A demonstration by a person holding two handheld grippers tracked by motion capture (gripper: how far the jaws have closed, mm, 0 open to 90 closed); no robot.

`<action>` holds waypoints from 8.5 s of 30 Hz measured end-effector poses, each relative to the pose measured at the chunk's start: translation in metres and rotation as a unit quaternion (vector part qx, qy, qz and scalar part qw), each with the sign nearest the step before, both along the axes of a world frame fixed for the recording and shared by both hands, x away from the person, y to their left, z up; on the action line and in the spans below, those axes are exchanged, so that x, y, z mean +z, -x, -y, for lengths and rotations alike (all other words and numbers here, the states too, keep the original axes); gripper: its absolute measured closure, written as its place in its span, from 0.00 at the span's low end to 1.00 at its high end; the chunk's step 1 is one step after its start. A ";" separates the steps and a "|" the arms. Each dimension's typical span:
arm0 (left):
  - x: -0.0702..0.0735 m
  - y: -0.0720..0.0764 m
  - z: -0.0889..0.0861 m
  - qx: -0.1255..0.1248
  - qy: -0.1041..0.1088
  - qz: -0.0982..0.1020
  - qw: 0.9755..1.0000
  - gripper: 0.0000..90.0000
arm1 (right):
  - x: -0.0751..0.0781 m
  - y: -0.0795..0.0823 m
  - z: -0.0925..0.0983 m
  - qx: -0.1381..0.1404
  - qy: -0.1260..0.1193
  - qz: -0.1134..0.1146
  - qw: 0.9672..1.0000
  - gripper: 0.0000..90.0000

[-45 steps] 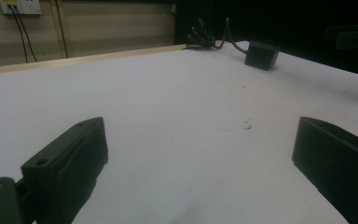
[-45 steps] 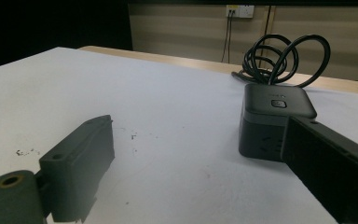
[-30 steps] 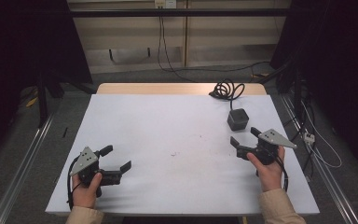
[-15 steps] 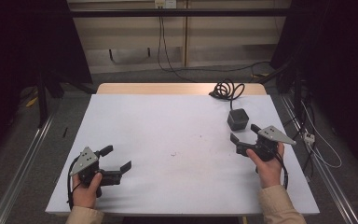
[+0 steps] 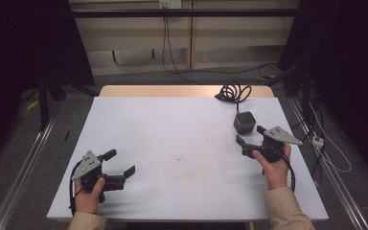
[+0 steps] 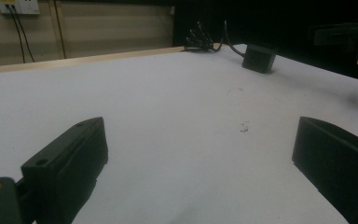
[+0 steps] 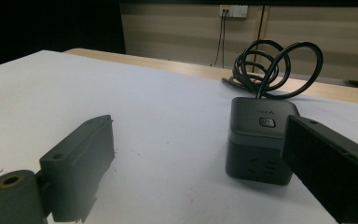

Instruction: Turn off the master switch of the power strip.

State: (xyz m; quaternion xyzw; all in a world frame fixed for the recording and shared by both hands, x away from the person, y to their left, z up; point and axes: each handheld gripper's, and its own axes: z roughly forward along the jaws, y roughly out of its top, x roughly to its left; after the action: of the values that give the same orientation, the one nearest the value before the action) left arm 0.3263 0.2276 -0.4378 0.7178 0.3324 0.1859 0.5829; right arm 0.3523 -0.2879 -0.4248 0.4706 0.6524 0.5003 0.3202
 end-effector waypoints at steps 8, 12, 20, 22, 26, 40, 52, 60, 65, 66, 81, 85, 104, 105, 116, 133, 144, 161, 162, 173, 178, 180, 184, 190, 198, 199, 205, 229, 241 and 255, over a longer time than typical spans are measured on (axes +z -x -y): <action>0.000 0.000 0.000 0.001 0.001 -0.001 1.000 0.03 | 0.002 -0.006 0.002 -0.001 -0.004 -0.002 1.000 0.10; 0.000 0.000 0.000 0.001 0.001 0.000 1.000 0.03 | 0.003 -0.010 0.002 0.001 -0.001 -0.001 1.000 0.11; 0.000 0.000 -0.001 0.004 0.002 0.001 1.000 0.03 | 0.006 -0.014 0.002 0.000 0.000 -0.002 1.000 0.11; 0.000 0.000 -0.001 0.003 0.001 0.001 1.000 0.03 | 0.006 -0.015 0.002 0.003 0.000 -0.003 1.000 0.11; 0.000 0.000 -0.001 0.002 0.000 0.001 1.000 0.03 | 0.006 -0.018 0.003 0.002 -0.001 -0.005 1.000 0.11; 0.000 0.000 0.000 0.004 0.001 0.003 1.000 0.03 | 0.005 -0.024 0.003 0.001 -0.002 -0.007 1.000 0.11; 0.000 0.000 0.000 0.003 0.000 0.003 1.000 0.03 | 0.006 -0.029 0.004 0.000 0.001 -0.005 1.000 0.11; 0.000 0.001 0.001 0.004 0.001 0.002 1.000 0.03 | 0.007 -0.030 0.005 0.000 0.001 -0.005 1.000 0.12; 0.000 0.001 0.001 0.003 0.000 0.002 1.000 0.03 | 0.008 -0.031 0.007 -0.001 -0.001 -0.006 1.000 0.12; 0.000 0.001 0.001 0.003 -0.001 0.002 1.000 0.03 | 0.008 -0.031 0.007 -0.001 -0.001 -0.006 1.000 0.12; 0.000 0.001 0.002 0.005 -0.001 0.002 1.000 0.03 | 0.011 -0.034 0.010 -0.004 0.000 -0.004 1.000 0.19; 0.000 0.001 0.001 0.006 -0.001 0.002 1.000 0.03 | 0.012 -0.035 0.011 -0.006 0.000 -0.005 1.000 0.22; 0.000 0.001 0.002 0.007 0.001 0.004 1.000 0.03 | 0.013 -0.042 0.013 -0.005 0.004 -0.008 1.000 0.34; 0.000 0.001 0.002 0.007 0.001 0.004 1.000 0.03 | 0.013 -0.042 0.013 -0.004 0.003 -0.008 1.000 0.35; 0.000 0.001 0.002 0.007 0.001 0.005 1.000 0.03 | 0.013 -0.046 0.014 -0.004 0.006 -0.009 1.000 0.42; 0.000 0.001 0.002 0.005 -0.002 0.007 1.000 0.04 | 0.012 -0.049 0.019 -0.007 0.009 -0.012 1.000 0.56; 0.000 0.001 0.003 0.006 -0.003 0.006 1.000 0.04 | 0.013 -0.053 0.019 -0.010 0.018 -0.014 1.000 0.65; -0.001 0.001 0.003 0.007 -0.004 0.005 1.000 0.04 | 0.008 -0.063 0.017 -0.006 0.016 -0.022 1.000 0.72; -0.001 0.001 0.004 0.009 -0.002 0.004 1.000 0.04 | 0.008 -0.063 0.017 -0.006 0.017 -0.022 1.000 0.72; -0.001 0.000 0.005 0.009 -0.002 0.005 1.000 0.04 | 0.006 -0.066 0.018 -0.003 0.013 -0.024 1.000 0.79; -0.001 -0.001 0.005 0.007 -0.005 0.004 1.000 0.04 | 0.005 -0.065 0.017 -0.004 0.020 -0.024 0.999 0.80; -0.001 -0.001 0.006 0.006 -0.004 0.004 1.000 0.04 | 0.005 -0.065 0.019 -0.005 0.022 -0.024 0.999 0.81; -0.001 -0.001 0.006 0.007 -0.004 0.005 1.000 0.04 | 0.005 -0.065 0.021 -0.008 0.018 -0.026 0.999 0.82; -0.001 -0.001 0.006 0.008 -0.003 0.004 1.000 0.04 | 0.004 -0.066 0.023 -0.008 0.012 -0.031 0.999 0.87; -0.001 -0.001 0.005 0.009 -0.003 0.005 1.000 0.04 | 0.001 -0.069 0.024 -0.006 0.004 -0.036 0.999 0.94; -0.001 -0.001 0.005 0.009 -0.002 0.005 1.000 0.04 | 0.001 -0.069 0.024 -0.006 0.005 -0.037 0.999 0.95; -0.001 0.000 0.005 0.008 -0.001 0.004 1.000 0.04 | 0.005 -0.068 0.025 -0.006 0.014 -0.034 0.999 1.00; 0.001 0.001 0.001 0.007 0.006 0.006 1.000 0.04 | 0.004 -0.080 0.033 -0.018 0.033 -0.050 0.998 1.00; 0.000 0.001 0.002 0.007 0.006 0.006 1.000 0.04 | -0.003 -0.082 0.028 -0.010 0.047 -0.055 0.997 1.00; 0.000 0.001 0.001 0.010 0.006 0.005 1.000 0.04 | -0.007 -0.084 0.026 -0.009 0.060 -0.060 0.996 1.00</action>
State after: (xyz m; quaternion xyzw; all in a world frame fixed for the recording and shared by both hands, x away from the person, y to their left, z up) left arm 0.3248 0.2263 -0.4380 0.7099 0.3380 0.1931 0.5869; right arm 0.4359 -0.3140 -0.4322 0.4856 0.6953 0.4278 0.3128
